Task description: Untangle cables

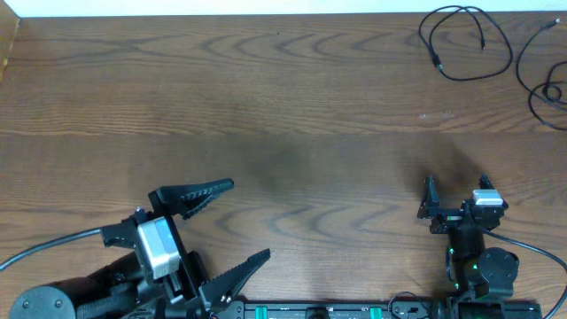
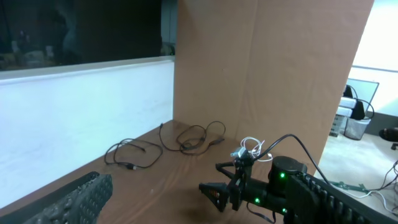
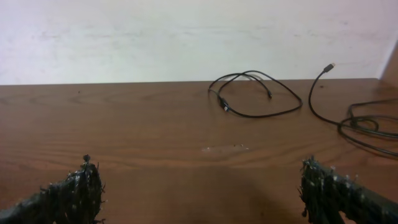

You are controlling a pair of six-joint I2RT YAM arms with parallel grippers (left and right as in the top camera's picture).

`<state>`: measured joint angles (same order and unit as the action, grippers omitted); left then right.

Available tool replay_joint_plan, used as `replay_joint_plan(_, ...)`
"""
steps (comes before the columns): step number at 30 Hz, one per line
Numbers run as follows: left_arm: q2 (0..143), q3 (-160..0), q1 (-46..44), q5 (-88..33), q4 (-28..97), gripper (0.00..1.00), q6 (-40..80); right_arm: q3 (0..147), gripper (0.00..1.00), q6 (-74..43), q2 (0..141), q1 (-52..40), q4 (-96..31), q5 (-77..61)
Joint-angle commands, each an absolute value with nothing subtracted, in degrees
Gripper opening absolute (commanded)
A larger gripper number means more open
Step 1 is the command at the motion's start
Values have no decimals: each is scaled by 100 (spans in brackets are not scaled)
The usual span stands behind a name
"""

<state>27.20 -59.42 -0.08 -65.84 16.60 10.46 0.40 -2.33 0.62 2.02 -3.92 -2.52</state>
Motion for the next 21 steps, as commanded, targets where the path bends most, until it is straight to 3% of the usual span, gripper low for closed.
replay_joint_plan(1, 2685, -5907, 1, -6619, 1667, 96, 1011, 32, 99, -163, 30, 183, -423, -185)
replay_joint_plan(14, 2672, -5907, 3, -6587, 1717, 96, 1004, 32, 99, -163, 30, 183, -425, -185)
replay_joint_plan(21, 2582, -5874, 3, -3791, 4082, 96, 1007, 32, 99, -163, 30, 183, -425, -187)
